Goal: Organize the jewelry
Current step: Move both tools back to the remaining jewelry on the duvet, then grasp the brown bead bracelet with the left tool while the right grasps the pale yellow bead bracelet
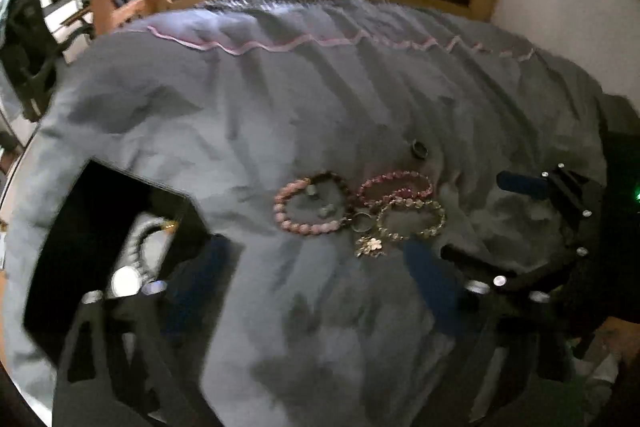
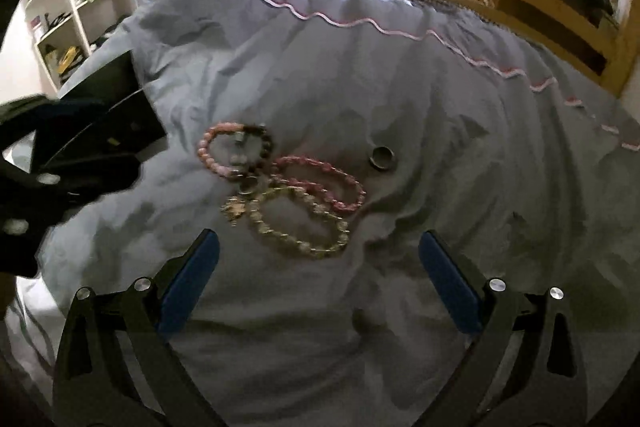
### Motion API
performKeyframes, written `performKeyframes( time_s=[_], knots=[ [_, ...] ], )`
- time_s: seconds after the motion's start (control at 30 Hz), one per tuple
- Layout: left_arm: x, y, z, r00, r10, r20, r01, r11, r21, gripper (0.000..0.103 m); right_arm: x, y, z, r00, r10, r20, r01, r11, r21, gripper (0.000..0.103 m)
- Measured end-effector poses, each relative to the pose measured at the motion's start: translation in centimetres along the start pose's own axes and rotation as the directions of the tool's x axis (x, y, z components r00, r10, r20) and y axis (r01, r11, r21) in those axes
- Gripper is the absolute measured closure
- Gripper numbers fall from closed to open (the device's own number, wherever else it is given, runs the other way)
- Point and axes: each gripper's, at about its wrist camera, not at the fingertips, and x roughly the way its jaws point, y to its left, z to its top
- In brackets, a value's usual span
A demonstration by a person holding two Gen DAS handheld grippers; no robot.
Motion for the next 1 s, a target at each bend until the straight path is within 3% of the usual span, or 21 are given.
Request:
performKeyframes(
  time_s=[0.03,0.07,0.2,0.43,0.57,0.6,0.67,0.73,0.83,0.87,0.93,1.0],
  knots=[
    [0.8,-0.1,0.1,1.000,-0.003,-0.019,0.003,1.000,0.000,0.036,0.4,-0.4,0.1,1.000,0.013,-0.014,-0.013,1.000,0.009,0.024],
    [1.8,-0.1,0.3,0.999,-0.006,-0.034,0.006,1.000,-0.003,0.040,0.8,-0.6,0.2,0.999,0.023,-0.030,-0.022,1.000,0.018,0.028],
    [4.1,-0.3,0.9,0.998,-0.046,-0.046,0.047,0.999,0.006,0.040,2.1,-1.2,0.2,0.995,0.090,-0.049,-0.088,0.995,0.038,0.040],
    [7.4,0.1,1.4,0.993,-0.090,-0.079,0.091,0.996,0.008,0.040,4.4,-0.1,-0.3,0.990,0.107,-0.095,-0.110,0.994,-0.023,0.040],
    [8.9,0.6,1.4,0.991,-0.082,-0.106,0.082,0.997,-0.009,0.057,5.2,-0.4,-0.7,0.989,0.108,-0.100,-0.109,0.994,0.002,0.043],
    [8.8,0.8,1.4,0.990,-0.092,-0.111,0.091,0.996,-0.018,0.062,5.1,-0.6,-0.7,0.990,0.105,-0.095,-0.105,0.994,0.011,0.052],
    [8.8,1.1,1.6,0.988,-0.093,-0.126,0.090,0.995,-0.030,0.083,4.9,-1.2,-0.5,0.992,0.094,-0.087,-0.091,0.995,0.042,0.069],
    [8.6,1.4,1.6,0.985,-0.108,-0.133,0.102,0.993,-0.052,0.089,4.5,-2.1,-0.3,0.991,0.109,-0.077,-0.103,0.991,0.085,0.082],
    [8.3,1.1,1.6,0.986,-0.096,-0.137,0.090,0.995,-0.050,0.090,4.1,-2.4,0.0,0.991,0.121,-0.058,-0.114,0.988,0.105,0.086],
    [8.2,0.9,1.6,0.986,-0.095,-0.136,0.090,0.995,-0.047,0.095,4.0,-2.3,0.1,0.992,0.115,-0.052,-0.109,0.989,0.096,0.087],
    [7.9,0.8,1.8,0.986,-0.100,-0.135,0.095,0.994,-0.045,0.095,3.3,-1.9,0.5,0.994,0.102,-0.027,-0.100,0.992,0.079,0.094],
    [7.2,0.8,1.8,0.986,-0.104,-0.127,0.100,0.994,-0.043,0.095,2.8,-2.1,0.8,0.994,0.110,-0.004,-0.110,0.990,0.085,0.094]
  ],
)
